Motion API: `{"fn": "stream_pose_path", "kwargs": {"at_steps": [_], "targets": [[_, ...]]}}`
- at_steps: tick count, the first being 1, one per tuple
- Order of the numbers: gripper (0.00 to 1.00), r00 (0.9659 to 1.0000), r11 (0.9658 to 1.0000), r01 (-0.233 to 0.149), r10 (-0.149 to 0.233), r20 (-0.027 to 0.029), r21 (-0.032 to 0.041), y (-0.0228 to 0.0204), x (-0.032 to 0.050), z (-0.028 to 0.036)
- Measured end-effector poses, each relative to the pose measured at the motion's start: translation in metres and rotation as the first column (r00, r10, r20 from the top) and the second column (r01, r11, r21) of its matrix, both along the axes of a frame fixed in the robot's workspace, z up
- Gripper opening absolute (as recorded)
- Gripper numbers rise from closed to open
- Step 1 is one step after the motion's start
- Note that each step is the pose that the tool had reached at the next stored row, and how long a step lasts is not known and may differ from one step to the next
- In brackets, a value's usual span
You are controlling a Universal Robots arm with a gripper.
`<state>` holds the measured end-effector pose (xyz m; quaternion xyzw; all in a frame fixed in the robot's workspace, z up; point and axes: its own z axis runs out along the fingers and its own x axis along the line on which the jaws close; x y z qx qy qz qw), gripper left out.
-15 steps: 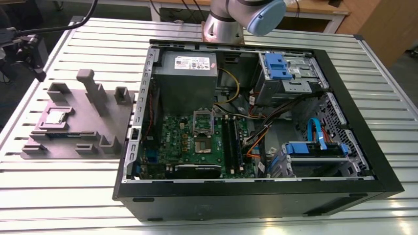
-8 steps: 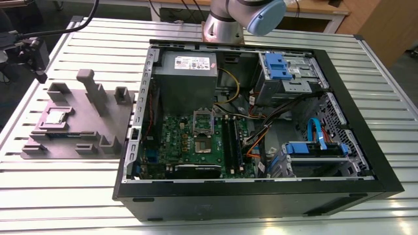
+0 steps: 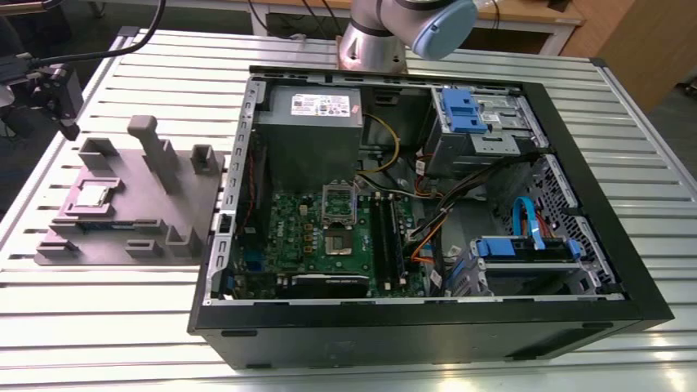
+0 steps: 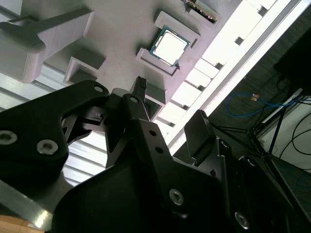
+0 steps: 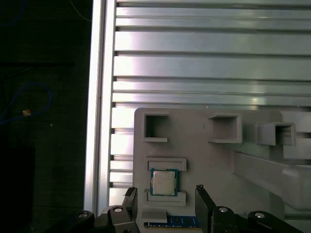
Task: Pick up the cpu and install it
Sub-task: 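Pick up the cpu and move it towards the insertion slot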
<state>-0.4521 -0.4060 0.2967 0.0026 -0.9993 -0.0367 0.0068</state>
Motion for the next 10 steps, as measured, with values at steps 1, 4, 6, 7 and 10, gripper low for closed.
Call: {"fn": "stream_pose_path", "kwargs": {"at_steps": [1,4,6,7,10], "targets": [[0.59,1.0,1.0,0.0,0.0,0.0,0.0,0.0,0.0,-0.0002],[0.59,1.0,1.0,0.0,0.0,-0.0001,0.0,0.0,0.0,-0.0003],[0.59,1.0,1.0,0.0,0.0,0.0,0.0,0.0,0.0,-0.0003],[0.59,1.0,1.0,0.0,0.0,0.0,0.0,0.0,0.0,-0.0005],[0.59,1.0,1.0,0.0,0.0,-0.0001,0.0,0.0,0.0,-0.0006]]}}
